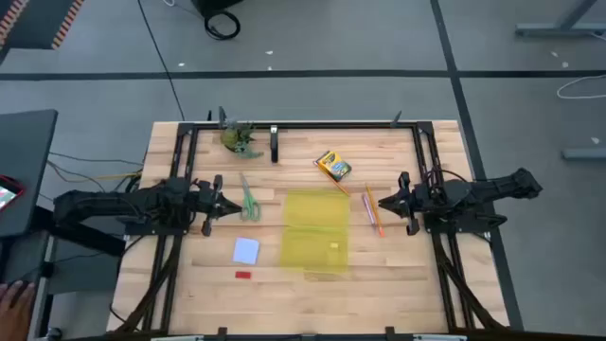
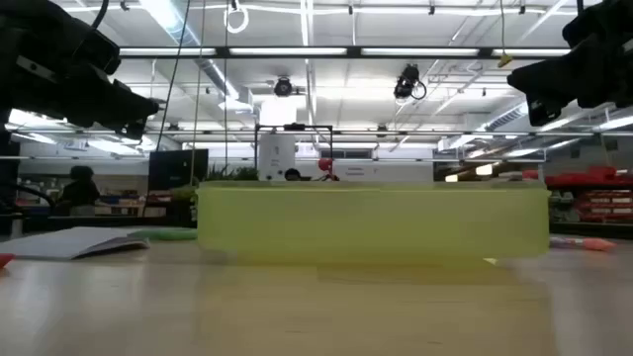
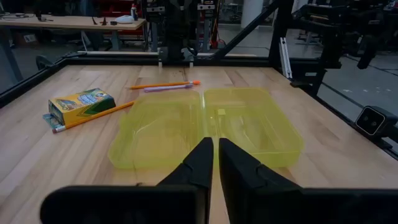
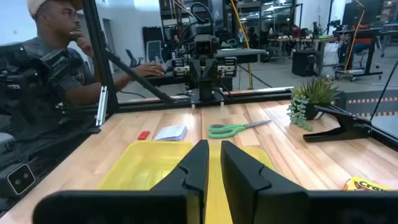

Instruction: Pack school essentials

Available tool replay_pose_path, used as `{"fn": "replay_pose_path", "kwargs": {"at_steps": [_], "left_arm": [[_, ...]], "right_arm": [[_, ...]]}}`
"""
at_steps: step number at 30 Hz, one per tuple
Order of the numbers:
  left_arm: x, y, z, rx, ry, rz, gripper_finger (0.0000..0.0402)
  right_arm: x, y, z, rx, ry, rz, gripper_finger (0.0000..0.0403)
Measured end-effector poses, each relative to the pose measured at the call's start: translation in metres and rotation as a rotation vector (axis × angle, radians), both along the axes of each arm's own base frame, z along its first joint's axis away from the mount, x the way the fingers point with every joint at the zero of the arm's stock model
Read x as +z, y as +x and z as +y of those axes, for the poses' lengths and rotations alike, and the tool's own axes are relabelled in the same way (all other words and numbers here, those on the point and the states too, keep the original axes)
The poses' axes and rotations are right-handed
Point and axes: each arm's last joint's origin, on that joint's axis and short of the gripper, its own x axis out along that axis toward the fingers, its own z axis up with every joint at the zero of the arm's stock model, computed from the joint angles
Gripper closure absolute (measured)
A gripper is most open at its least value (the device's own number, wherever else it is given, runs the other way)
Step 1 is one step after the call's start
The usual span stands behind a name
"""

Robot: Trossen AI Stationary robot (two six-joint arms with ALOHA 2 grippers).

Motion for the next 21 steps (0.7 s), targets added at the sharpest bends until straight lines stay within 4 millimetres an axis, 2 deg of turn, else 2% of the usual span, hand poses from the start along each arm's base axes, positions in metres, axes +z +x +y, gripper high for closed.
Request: {"fn": "replay_pose_path", "kwargs": {"at_steps": [21], "left_arm": [[0.0, 0.0, 0.0, 0.0, 0.0, 0.0, 0.0373]], "right_arm": [[0.0, 0.0, 0.0, 0.0, 0.0, 0.0, 0.0352]]}}
